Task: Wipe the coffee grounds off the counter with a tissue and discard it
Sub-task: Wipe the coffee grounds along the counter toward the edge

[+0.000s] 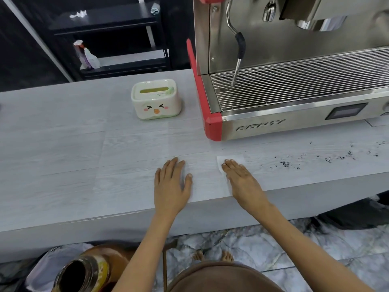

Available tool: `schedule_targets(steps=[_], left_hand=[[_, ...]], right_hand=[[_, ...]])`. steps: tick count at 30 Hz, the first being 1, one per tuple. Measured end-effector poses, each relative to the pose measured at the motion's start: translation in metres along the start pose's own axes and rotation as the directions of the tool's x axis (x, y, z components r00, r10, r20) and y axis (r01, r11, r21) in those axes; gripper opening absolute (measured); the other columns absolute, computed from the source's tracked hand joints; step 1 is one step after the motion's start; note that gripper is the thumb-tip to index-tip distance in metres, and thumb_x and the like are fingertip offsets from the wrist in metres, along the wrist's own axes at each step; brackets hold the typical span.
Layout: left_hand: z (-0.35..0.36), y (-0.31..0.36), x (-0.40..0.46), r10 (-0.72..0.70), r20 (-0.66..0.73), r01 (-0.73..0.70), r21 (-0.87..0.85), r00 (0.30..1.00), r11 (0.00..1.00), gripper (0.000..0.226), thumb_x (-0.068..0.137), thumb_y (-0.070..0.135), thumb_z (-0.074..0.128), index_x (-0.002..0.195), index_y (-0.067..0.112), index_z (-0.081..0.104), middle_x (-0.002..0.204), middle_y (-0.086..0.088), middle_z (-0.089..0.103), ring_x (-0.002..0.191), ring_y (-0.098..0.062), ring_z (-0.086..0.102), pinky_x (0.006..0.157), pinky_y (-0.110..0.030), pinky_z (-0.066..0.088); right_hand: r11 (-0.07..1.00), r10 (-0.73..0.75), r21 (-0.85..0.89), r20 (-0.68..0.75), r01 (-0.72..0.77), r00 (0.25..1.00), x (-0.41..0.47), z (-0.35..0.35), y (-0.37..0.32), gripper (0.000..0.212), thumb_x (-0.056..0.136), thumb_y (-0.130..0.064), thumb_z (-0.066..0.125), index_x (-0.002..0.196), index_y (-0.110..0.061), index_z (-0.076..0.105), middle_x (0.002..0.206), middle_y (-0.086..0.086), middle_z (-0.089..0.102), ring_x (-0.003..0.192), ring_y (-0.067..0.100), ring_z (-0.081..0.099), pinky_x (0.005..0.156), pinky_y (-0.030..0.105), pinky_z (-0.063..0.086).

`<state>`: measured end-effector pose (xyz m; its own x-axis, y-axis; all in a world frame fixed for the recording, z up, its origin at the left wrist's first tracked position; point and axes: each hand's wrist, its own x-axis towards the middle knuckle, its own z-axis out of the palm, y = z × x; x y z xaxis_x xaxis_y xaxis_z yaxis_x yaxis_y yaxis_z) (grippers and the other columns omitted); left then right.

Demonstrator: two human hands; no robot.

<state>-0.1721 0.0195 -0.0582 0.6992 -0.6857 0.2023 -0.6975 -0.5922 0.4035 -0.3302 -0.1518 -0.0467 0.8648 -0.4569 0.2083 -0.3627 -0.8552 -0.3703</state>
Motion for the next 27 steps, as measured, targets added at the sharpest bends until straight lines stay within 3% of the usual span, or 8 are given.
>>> schedule_targets(steps=[2, 5, 10, 12, 16, 21, 27], left_hand=[[0.000, 0.000, 0.000, 0.002, 0.000, -0.002, 0.001, 1.000, 1.000, 0.052, 0.099, 0.047, 0.039, 0.144, 0.022, 0.047, 0.156, 0.000, 0.039, 0.146, -0.019, 0.030, 0.121, -0.046, 0.019], [0.000, 0.001, 0.002, -0.004, 0.000, 0.004, -0.004, 1.000, 1.000, 0.053, 0.098, 0.048, 0.038, 0.143, 0.021, 0.048, 0.155, -0.002, 0.040, 0.145, -0.022, 0.031, 0.120, -0.048, 0.020], [0.001, 0.011, 0.009, -0.028, 0.022, 0.027, 0.012, 0.999, 1.000, 0.056, 0.095, 0.051, 0.038, 0.140, 0.019, 0.050, 0.155, -0.008, 0.039, 0.145, -0.027, 0.030, 0.119, -0.053, 0.020], [0.003, 0.014, 0.013, -0.017, 0.052, 0.017, -0.003, 0.999, 1.000, 0.058, 0.095, 0.052, 0.036, 0.142, 0.019, 0.049, 0.156, -0.008, 0.037, 0.146, -0.027, 0.028, 0.119, -0.054, 0.018], [0.005, 0.022, 0.022, -0.009, 0.092, 0.011, -0.027, 0.996, 1.000, 0.059, 0.096, 0.051, 0.034, 0.144, 0.021, 0.046, 0.159, -0.007, 0.032, 0.148, -0.026, 0.023, 0.121, -0.053, 0.012], [0.010, 0.031, 0.022, 0.020, 0.082, -0.019, -0.009, 0.996, 1.000, 0.057, 0.099, 0.047, 0.029, 0.146, 0.019, 0.044, 0.159, -0.008, 0.033, 0.148, -0.026, 0.024, 0.122, -0.051, 0.014], [0.010, 0.031, 0.020, 0.045, 0.065, -0.045, 0.003, 0.997, 0.999, 0.055, 0.100, 0.043, 0.031, 0.147, 0.017, 0.044, 0.158, -0.011, 0.034, 0.148, -0.028, 0.026, 0.121, -0.051, 0.017]], right_hand=[[0.998, 0.034, 0.056, -0.037, -0.032, 0.999, 0.001, 0.000, 0.000, 0.039, 0.095, -0.004, 0.035, 0.128, 0.001, 0.055, 0.134, 0.018, 0.053, 0.128, 0.031, 0.047, 0.110, 0.043, 0.028], [0.984, 0.099, 0.154, -0.088, -0.085, 0.991, 0.001, -0.003, -0.003, 0.040, 0.093, 0.007, 0.044, 0.132, 0.000, 0.051, 0.139, 0.017, 0.049, 0.132, 0.029, 0.043, 0.110, 0.041, 0.031], [0.997, -0.038, 0.070, -0.065, 0.043, 0.997, -0.005, 0.004, -0.021, 0.047, 0.086, 0.011, 0.052, 0.132, 0.001, 0.050, 0.137, 0.018, 0.050, 0.129, 0.031, 0.045, 0.108, 0.045, 0.035], [0.996, -0.084, 0.009, -0.029, 0.084, 0.996, -0.008, 0.007, -0.026, 0.042, 0.089, 0.003, 0.045, 0.130, 0.002, 0.052, 0.136, 0.019, 0.052, 0.129, 0.031, 0.046, 0.106, 0.048, 0.037], [1.000, 0.014, 0.020, -0.048, -0.013, 0.999, -0.007, 0.005, -0.038, 0.051, 0.091, -0.020, 0.031, 0.133, 0.004, 0.048, 0.139, 0.019, 0.048, 0.134, 0.029, 0.040, 0.113, 0.042, 0.028], [0.993, 0.117, -0.006, -0.057, -0.117, 0.992, -0.006, 0.019, -0.047, 0.051, 0.093, -0.022, 0.032, 0.134, 0.004, 0.047, 0.141, 0.020, 0.046, 0.135, 0.029, 0.038, 0.113, 0.044, 0.027], [0.991, 0.107, -0.073, -0.067, -0.112, 0.992, -0.006, 0.023, -0.037, 0.045, 0.097, -0.019, 0.032, 0.135, 0.001, 0.047, 0.142, 0.018, 0.045, 0.135, 0.027, 0.038, 0.113, 0.044, 0.029]])
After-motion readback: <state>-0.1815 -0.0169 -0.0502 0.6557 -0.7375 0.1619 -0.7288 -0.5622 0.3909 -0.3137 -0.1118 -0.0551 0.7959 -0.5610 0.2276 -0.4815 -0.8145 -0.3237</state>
